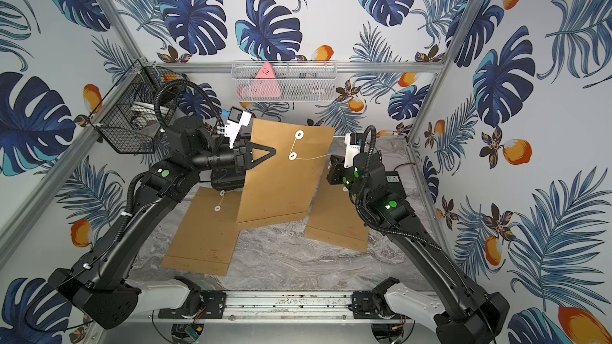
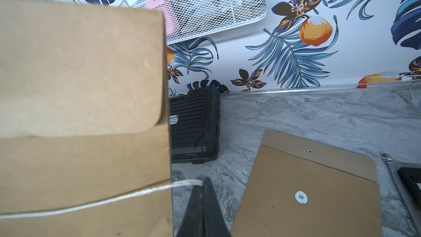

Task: Close the mouth of the file bag
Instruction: Close the file bag.

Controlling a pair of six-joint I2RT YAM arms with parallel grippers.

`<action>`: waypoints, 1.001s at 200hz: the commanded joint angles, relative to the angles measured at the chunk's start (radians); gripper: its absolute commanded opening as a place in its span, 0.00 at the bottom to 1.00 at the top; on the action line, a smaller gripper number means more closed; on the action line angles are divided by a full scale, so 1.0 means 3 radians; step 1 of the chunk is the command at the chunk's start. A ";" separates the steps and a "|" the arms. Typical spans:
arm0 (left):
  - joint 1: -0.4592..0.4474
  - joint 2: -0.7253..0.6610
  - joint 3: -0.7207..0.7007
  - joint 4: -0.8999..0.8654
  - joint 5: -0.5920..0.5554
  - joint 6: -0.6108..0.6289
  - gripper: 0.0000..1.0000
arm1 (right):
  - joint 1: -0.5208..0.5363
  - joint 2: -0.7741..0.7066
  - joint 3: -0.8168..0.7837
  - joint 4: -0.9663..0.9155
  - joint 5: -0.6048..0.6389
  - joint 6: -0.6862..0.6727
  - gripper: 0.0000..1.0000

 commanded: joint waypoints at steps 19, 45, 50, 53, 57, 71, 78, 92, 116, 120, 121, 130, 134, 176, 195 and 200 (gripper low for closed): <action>0.0018 0.0033 -0.0136 0.0080 -0.0174 0.0031 0.00 | 0.0014 -0.0078 0.0173 -0.0177 0.0099 -0.0144 0.00; 0.0017 0.0051 -0.0250 0.0174 -0.0142 -0.0002 0.00 | 0.0021 -0.0077 0.0280 -0.0288 0.0151 -0.0235 0.00; 0.0017 0.0053 -0.0271 0.0201 -0.0142 -0.0017 0.00 | 0.0021 -0.0065 0.0313 -0.0310 0.0151 -0.0247 0.00; 0.0014 0.0049 -0.0283 0.0217 -0.0139 -0.0025 0.00 | 0.0020 -0.0062 0.0331 -0.0322 0.0153 -0.0253 0.00; 0.0014 0.0053 -0.0298 0.0232 -0.0133 -0.0029 0.00 | 0.0020 -0.0050 0.0356 -0.0330 0.0147 -0.0258 0.00; 0.0014 0.0050 -0.0360 0.0302 -0.0061 -0.0070 0.00 | 0.0019 0.0003 0.0454 -0.0364 0.0122 -0.0294 0.00; 0.0011 0.0041 -0.0396 0.0354 -0.0032 -0.0103 0.00 | 0.0020 0.0043 0.0499 -0.0378 0.0111 -0.0310 0.00; 0.0002 0.0017 -0.0470 0.0426 0.0031 -0.0153 0.00 | 0.0021 0.0131 0.0582 -0.0413 0.0089 -0.0361 0.00; -0.0032 -0.0008 -0.0563 0.0450 0.0075 -0.0192 0.00 | 0.0022 0.0276 0.0730 -0.0511 0.0042 -0.0428 0.00; -0.0046 -0.0009 -0.0573 0.0448 0.0081 -0.0194 0.00 | 0.0021 0.0298 0.0755 -0.0530 0.0035 -0.0438 0.00; -0.0049 -0.0009 -0.0574 0.0447 0.0082 -0.0193 0.00 | 0.0019 0.0304 0.0766 -0.0535 0.0032 -0.0442 0.00; -0.0079 -0.0014 -0.0601 0.0434 0.0098 -0.0182 0.00 | 0.0021 0.0367 0.0842 -0.0599 0.0005 -0.0468 0.00; -0.0093 -0.0014 -0.0615 0.0432 0.0104 -0.0174 0.00 | 0.0022 0.0398 0.0875 -0.0630 -0.0011 -0.0474 0.00; -0.0229 -0.0029 -0.0731 0.0377 0.0106 -0.0102 0.00 | 0.0021 0.0578 0.1040 -0.0796 -0.0112 -0.0506 0.00; -0.0245 -0.0032 -0.0781 0.0391 0.0114 -0.0104 0.00 | 0.0020 0.0623 0.1098 -0.0848 -0.0140 -0.0507 0.00; -0.0253 -0.0031 -0.0789 0.0407 0.0121 -0.0118 0.00 | 0.0021 0.0635 0.1115 -0.0867 -0.0138 -0.0504 0.00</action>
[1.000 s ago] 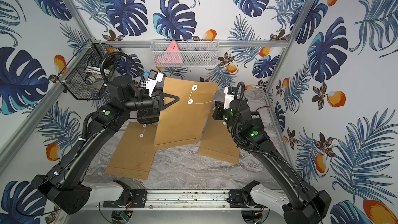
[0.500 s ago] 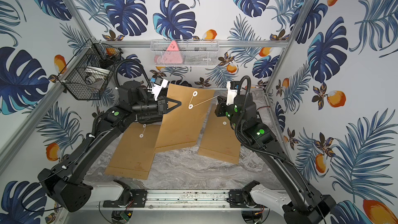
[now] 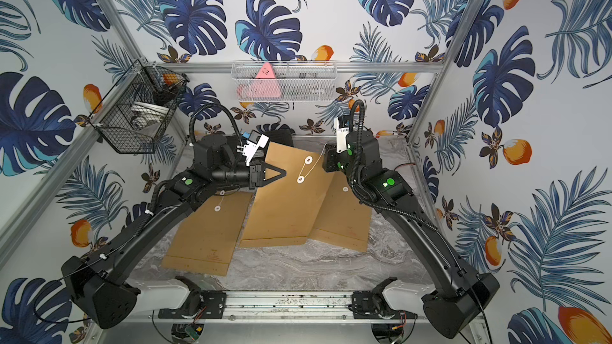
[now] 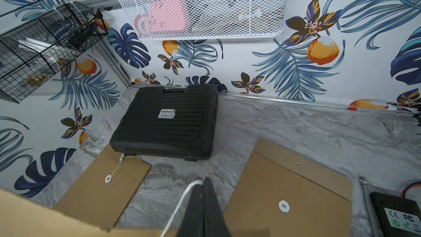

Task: Close the mouth of the file bag
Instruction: Close the file bag.

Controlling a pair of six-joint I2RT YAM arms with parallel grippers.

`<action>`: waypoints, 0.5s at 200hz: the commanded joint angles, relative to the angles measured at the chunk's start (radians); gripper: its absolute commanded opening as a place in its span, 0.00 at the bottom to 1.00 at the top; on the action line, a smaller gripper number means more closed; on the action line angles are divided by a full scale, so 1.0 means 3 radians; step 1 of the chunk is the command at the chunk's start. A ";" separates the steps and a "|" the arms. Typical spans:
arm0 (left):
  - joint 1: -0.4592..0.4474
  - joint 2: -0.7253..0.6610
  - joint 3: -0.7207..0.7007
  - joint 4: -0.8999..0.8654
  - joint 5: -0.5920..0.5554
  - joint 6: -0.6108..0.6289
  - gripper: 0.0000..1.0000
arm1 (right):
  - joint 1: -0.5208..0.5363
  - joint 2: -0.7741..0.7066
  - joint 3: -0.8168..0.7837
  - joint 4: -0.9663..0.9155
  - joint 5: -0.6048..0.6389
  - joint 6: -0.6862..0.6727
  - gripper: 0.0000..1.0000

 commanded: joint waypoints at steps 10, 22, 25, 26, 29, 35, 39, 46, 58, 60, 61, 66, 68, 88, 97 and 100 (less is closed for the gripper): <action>-0.0043 -0.0014 -0.0059 0.0164 0.0085 0.0020 0.00 | -0.0002 0.0062 0.0117 -0.0125 -0.0093 -0.0044 0.00; -0.0078 0.0001 -0.0073 0.0166 0.0073 0.0020 0.00 | -0.0004 0.0080 0.0134 -0.0125 -0.0126 -0.0026 0.00; -0.0086 0.0002 -0.0078 0.0165 0.0070 0.0016 0.00 | -0.0003 0.0082 0.0137 -0.0122 -0.0132 -0.0021 0.00; -0.0085 -0.0001 -0.0076 0.0165 0.0064 0.0015 0.00 | -0.0004 0.0082 0.0137 -0.0121 -0.0133 -0.0020 0.00; -0.0089 0.0002 -0.0082 0.0168 0.0061 0.0017 0.00 | -0.0001 0.0083 0.0140 -0.0120 -0.0141 -0.0018 0.00; -0.0100 0.0007 -0.0097 0.0178 0.0063 0.0015 0.00 | -0.0001 0.0092 0.0149 -0.0124 -0.0151 -0.0018 0.00; -0.0105 0.0003 -0.0106 0.0185 0.0059 0.0009 0.00 | 0.0000 0.0101 0.0154 -0.0129 -0.0157 -0.0010 0.00; -0.0113 0.0006 -0.0118 0.0191 0.0054 0.0003 0.00 | -0.0003 0.0108 0.0171 -0.0138 -0.0174 -0.0010 0.00; -0.0117 0.0011 -0.0136 0.0201 0.0050 -0.0001 0.00 | 0.0004 0.0124 0.0196 -0.0140 -0.0202 -0.0002 0.00; -0.0119 0.0012 -0.0140 0.0205 0.0052 -0.0005 0.00 | 0.0005 0.0126 0.0198 -0.0142 -0.0207 -0.0003 0.00; -0.0120 0.0012 -0.0141 0.0206 0.0050 -0.0005 0.00 | 0.0005 0.0128 0.0198 -0.0144 -0.0209 0.0002 0.00; -0.0121 0.0012 -0.0145 0.0210 0.0045 -0.0008 0.00 | 0.0005 0.0133 0.0212 -0.0145 -0.0221 0.0006 0.00; -0.0127 0.0016 -0.0149 0.0211 0.0043 -0.0010 0.00 | 0.0009 0.0140 0.0213 -0.0145 -0.0226 0.0007 0.00; -0.0136 0.0023 -0.0172 0.0231 0.0031 -0.0021 0.00 | 0.0041 0.0163 0.0250 -0.0145 -0.0266 0.0030 0.00; -0.0143 0.0036 -0.0181 0.0240 0.0019 -0.0031 0.00 | 0.0068 0.0184 0.0272 -0.0149 -0.0277 0.0038 0.00; -0.0142 0.0038 -0.0182 0.0242 0.0018 -0.0031 0.00 | 0.0082 0.0190 0.0277 -0.0150 -0.0275 0.0038 0.00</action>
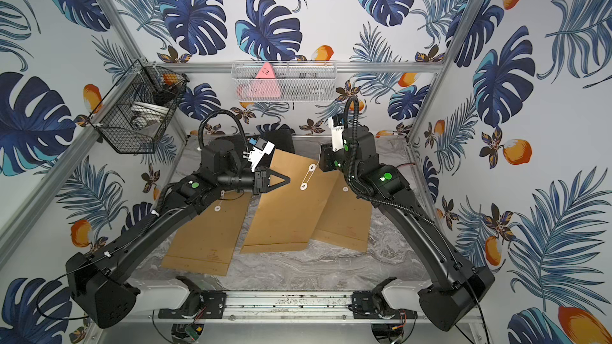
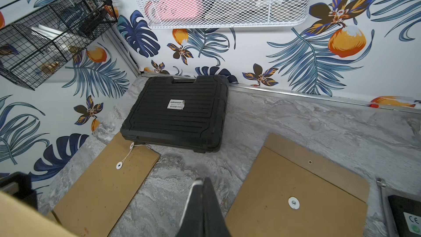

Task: Close the mouth of the file bag
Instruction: Close the file bag.

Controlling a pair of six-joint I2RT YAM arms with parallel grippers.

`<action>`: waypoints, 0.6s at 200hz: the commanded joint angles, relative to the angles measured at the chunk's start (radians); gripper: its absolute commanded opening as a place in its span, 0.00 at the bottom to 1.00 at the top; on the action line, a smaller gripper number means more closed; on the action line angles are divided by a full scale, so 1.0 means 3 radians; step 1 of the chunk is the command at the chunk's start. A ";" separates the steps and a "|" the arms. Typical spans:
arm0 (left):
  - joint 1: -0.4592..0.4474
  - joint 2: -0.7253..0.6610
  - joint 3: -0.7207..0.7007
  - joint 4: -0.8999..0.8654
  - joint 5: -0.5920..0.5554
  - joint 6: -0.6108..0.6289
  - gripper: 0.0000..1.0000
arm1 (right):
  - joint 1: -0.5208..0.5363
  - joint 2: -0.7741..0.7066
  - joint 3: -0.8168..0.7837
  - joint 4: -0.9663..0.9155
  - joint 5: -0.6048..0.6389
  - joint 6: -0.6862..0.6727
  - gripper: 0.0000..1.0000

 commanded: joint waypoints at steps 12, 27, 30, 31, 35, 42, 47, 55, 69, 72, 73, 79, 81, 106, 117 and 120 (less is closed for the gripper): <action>-0.0014 0.0023 -0.0023 0.0145 0.0042 -0.0033 0.00 | 0.0112 0.0063 0.0088 0.0010 -0.0045 0.0033 0.00; -0.0023 0.0033 -0.0031 0.0148 0.0036 -0.0033 0.00 | 0.0194 0.0094 0.0108 0.0010 0.0002 0.0023 0.00; -0.0021 0.0033 -0.0031 0.0143 0.0031 -0.0031 0.00 | 0.0207 0.0105 0.0118 0.0001 0.0010 0.0024 0.00; -0.0020 0.0034 -0.0031 0.0142 0.0027 -0.0029 0.00 | 0.0216 0.0109 0.0119 0.0000 0.0015 0.0021 0.00; -0.0023 0.0034 -0.0030 0.0137 0.0024 -0.0025 0.00 | 0.0238 0.0116 0.0131 -0.0009 0.0030 0.0015 0.00; -0.0024 0.0038 -0.0031 0.0128 0.0011 -0.0017 0.00 | 0.0281 0.0131 0.0148 -0.0023 0.0060 0.0008 0.00; -0.0022 0.0036 -0.0031 0.0123 -0.0003 -0.0008 0.00 | 0.0314 0.0145 0.0160 -0.0028 0.0084 0.0000 0.00; -0.0023 0.0038 -0.0031 0.0101 -0.0033 0.0003 0.00 | 0.0365 0.0153 0.0182 -0.0046 0.0118 -0.0012 0.00; -0.0021 0.0041 -0.0031 0.0072 -0.0077 0.0021 0.00 | 0.0455 0.0178 0.0215 -0.0092 0.0214 -0.0040 0.00; -0.0024 0.0039 -0.0031 0.0067 -0.0089 0.0028 0.00 | 0.0479 0.0179 0.0222 -0.0101 0.0245 -0.0047 0.00; -0.0022 0.0039 -0.0031 0.0065 -0.0094 0.0028 0.00 | 0.0482 0.0180 0.0222 -0.0104 0.0250 -0.0050 0.00; -0.0022 0.0039 -0.0034 0.0059 -0.0115 0.0023 0.00 | 0.0523 0.0186 0.0232 -0.0126 0.0313 -0.0067 0.00; -0.0020 0.0038 -0.0038 0.0055 -0.0123 0.0021 0.00 | 0.0532 0.0185 0.0232 -0.0134 0.0330 -0.0071 0.00; -0.0016 0.0038 -0.0025 -0.0029 -0.0208 0.0070 0.00 | 0.0580 0.0138 0.0220 -0.0184 0.0550 -0.0066 0.00; -0.0016 0.0039 -0.0021 -0.0057 -0.0236 0.0085 0.00 | 0.0582 0.0109 0.0207 -0.0194 0.0644 -0.0064 0.00; -0.0017 0.0042 -0.0021 -0.0066 -0.0242 0.0087 0.00 | 0.0582 0.0100 0.0202 -0.0192 0.0669 -0.0063 0.00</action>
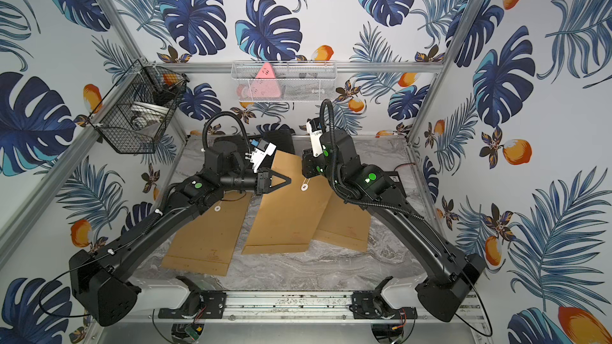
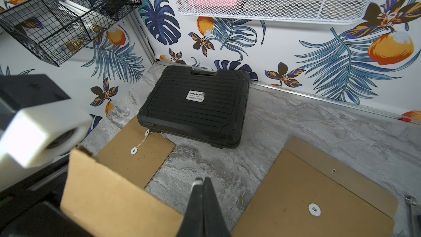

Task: Close the mouth of the file bag
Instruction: Close the file bag.

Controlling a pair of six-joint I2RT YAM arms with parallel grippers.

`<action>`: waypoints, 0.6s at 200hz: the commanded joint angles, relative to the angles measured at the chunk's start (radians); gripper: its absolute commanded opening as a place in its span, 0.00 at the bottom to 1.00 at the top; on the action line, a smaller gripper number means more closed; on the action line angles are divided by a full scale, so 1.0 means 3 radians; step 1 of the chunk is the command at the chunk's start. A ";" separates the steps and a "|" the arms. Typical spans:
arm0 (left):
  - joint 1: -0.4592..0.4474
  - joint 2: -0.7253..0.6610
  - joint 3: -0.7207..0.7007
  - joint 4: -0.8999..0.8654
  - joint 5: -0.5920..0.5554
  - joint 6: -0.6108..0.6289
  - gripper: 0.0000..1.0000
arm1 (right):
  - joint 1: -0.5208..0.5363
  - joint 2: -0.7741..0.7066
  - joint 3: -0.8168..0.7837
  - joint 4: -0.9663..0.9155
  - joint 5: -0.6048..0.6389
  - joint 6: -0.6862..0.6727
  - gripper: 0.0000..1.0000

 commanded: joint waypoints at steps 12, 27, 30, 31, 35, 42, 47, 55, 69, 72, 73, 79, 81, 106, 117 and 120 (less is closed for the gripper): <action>0.0000 0.0003 0.0001 -0.0064 -0.0079 0.0088 0.00 | 0.0012 -0.0090 0.0012 -0.0093 0.0354 -0.0039 0.00; 0.0003 0.0009 -0.0005 -0.0101 -0.0112 0.0104 0.00 | 0.0013 -0.0116 0.0036 -0.0127 0.0389 -0.0042 0.00; 0.0006 0.0013 -0.0007 -0.0109 -0.0119 0.0104 0.00 | 0.0011 -0.0113 0.0050 -0.0140 0.0374 -0.0042 0.00; 0.0004 0.0011 -0.0007 -0.0114 -0.0120 0.0103 0.00 | 0.0009 -0.0110 0.0055 -0.0142 0.0370 -0.0037 0.00; 0.0004 0.0016 -0.0005 -0.0126 -0.0137 0.0106 0.00 | 0.0012 -0.0106 0.0071 -0.0160 0.0350 -0.0034 0.00; 0.0003 0.0021 0.0004 -0.0159 -0.0167 0.0122 0.00 | 0.0018 -0.0088 0.0115 -0.0199 0.0330 -0.0028 0.00; 0.0004 0.0019 0.0004 -0.0177 -0.0187 0.0129 0.00 | 0.0033 -0.0069 0.0146 -0.0228 0.0325 -0.0025 0.00; 0.0007 0.0021 0.0013 -0.0194 -0.0207 0.0140 0.00 | 0.0061 -0.0037 0.0197 -0.0279 0.0328 -0.0024 0.00; 0.0006 0.0015 0.0012 -0.0190 -0.0242 0.0136 0.00 | 0.0131 0.0026 0.0281 -0.0383 0.0363 -0.0030 0.00; 0.0005 0.0013 0.0010 -0.0187 -0.0251 0.0134 0.00 | 0.0149 0.0044 0.0295 -0.0404 0.0377 -0.0032 0.00; 0.0006 0.0013 0.0009 -0.0186 -0.0255 0.0133 0.00 | 0.0153 0.0048 0.0303 -0.0418 0.0381 -0.0030 0.00; 0.0007 0.0014 0.0010 -0.0188 -0.0267 0.0140 0.00 | 0.0177 0.0071 0.0336 -0.0466 0.0414 -0.0031 0.00; 0.0006 0.0014 0.0016 -0.0192 -0.0269 0.0140 0.00 | 0.0185 0.0080 0.0345 -0.0486 0.0425 -0.0031 0.00; 0.0035 0.0014 0.0030 -0.0220 -0.0345 0.0157 0.00 | 0.0267 0.0167 0.0478 -0.0733 0.0597 -0.0068 0.00; 0.0060 0.0018 0.0035 -0.0231 -0.0378 0.0158 0.00 | 0.0294 0.0197 0.0548 -0.0861 0.0687 -0.0088 0.00; 0.0070 0.0014 0.0034 -0.0237 -0.0385 0.0158 0.00 | 0.0303 0.0203 0.0566 -0.0890 0.0712 -0.0092 0.00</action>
